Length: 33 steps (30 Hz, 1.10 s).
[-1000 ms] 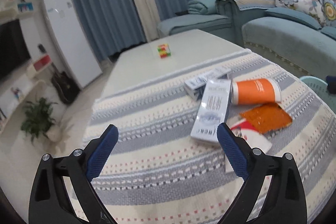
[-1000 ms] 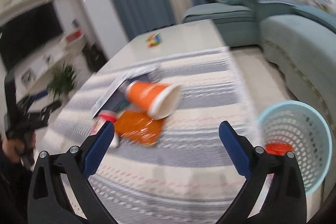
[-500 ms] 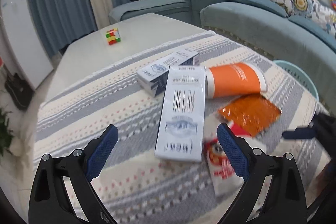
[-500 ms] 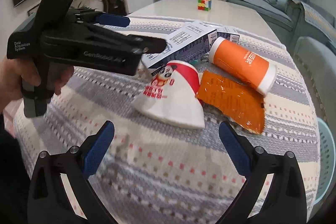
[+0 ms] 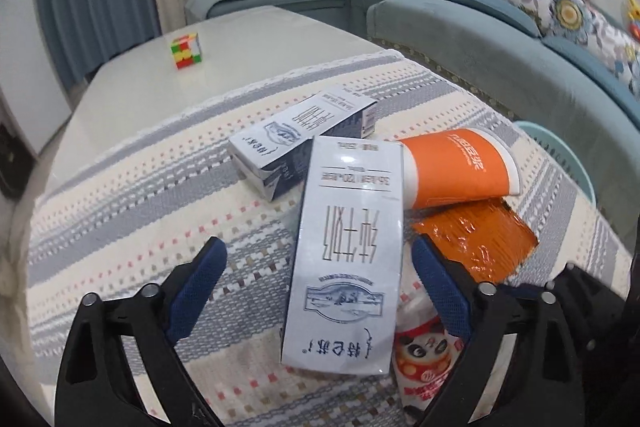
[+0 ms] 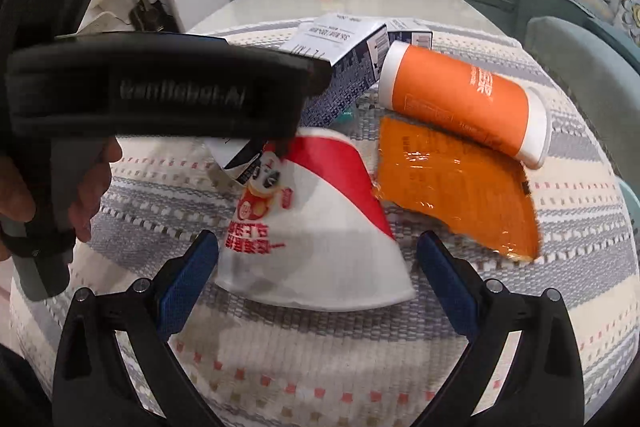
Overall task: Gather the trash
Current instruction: 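Grasp the red-and-white panda paper cup with the right tool while the left tool grasps the white milk carton, then carry the panda cup and milk carton over the blue basket and open both tools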
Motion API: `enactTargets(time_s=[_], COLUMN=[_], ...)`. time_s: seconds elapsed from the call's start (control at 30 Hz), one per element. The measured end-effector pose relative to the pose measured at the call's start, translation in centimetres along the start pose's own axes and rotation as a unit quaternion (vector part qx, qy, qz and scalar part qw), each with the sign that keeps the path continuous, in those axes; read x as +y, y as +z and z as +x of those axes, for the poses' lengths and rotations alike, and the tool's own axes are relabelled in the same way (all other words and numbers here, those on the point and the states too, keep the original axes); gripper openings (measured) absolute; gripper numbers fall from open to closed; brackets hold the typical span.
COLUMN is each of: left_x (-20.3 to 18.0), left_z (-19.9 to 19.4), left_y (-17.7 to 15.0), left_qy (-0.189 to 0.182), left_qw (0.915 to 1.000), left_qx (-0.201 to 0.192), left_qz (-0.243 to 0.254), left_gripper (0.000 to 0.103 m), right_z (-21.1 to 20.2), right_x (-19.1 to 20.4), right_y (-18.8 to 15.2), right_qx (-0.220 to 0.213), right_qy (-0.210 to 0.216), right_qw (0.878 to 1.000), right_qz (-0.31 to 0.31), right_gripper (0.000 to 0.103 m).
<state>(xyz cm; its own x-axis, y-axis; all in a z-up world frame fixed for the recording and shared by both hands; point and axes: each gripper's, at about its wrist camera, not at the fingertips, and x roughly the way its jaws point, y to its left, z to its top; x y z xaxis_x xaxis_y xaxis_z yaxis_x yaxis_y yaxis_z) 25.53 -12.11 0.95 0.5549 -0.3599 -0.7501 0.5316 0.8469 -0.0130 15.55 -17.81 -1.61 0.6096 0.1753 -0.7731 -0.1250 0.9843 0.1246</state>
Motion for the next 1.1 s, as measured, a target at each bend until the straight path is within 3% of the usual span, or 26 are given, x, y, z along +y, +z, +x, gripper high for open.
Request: enactTargets(time_s=[0.07,0.17,0.2,0.23,0.27,0.4,1.1], left_x=[0.3,0.6,0.7,0.9,1.1,1.7,0.4], left_z=[0.2,0.5,0.6,0.7,0.7,0.2,-7.1], left_y=[0.0,-0.1,-0.1,-0.2,-0.1,-0.1,2.3], left_qy=[-0.004,-0.011,-0.011,-0.013,-0.016,-0.022,-0.002], left_qw=[1.0,0.9999,0.9998,0.9997,0.9995,0.9982,0.9947], left_qx=[0.003,0.006,0.008,0.011,0.011,0.002,-0.091], left_qz=[-0.005,-0.011,-0.012,-0.018,-0.025,-0.055,-0.047], left_gripper=[0.086,0.075,0.065,0.055,0.052,0.052,0.051], right_z=[-0.2,0.0,0.2,0.4,0.4,0.0,-4.8], right_x=[-0.2,-0.4,-0.6,-0.6,-0.3,0.4,-0.1], right_y=[0.2,0.5,0.5,0.7,0.7,0.6,0.5], right_qx=[-0.009,-0.009,-0.006,-0.004,-0.005,-0.009,-0.065], right_qy=[-0.003,0.002,0.009,0.012,0.012,0.032,0.029], right_qw=[1.0,1.0,1.0,1.0,1.0,0.999,0.997], right_qz=[0.012,0.02,0.021,0.021,0.018,0.011,-0.005], right_gripper=[0.095,0.095,0.094,0.082,0.082,0.08,0.08])
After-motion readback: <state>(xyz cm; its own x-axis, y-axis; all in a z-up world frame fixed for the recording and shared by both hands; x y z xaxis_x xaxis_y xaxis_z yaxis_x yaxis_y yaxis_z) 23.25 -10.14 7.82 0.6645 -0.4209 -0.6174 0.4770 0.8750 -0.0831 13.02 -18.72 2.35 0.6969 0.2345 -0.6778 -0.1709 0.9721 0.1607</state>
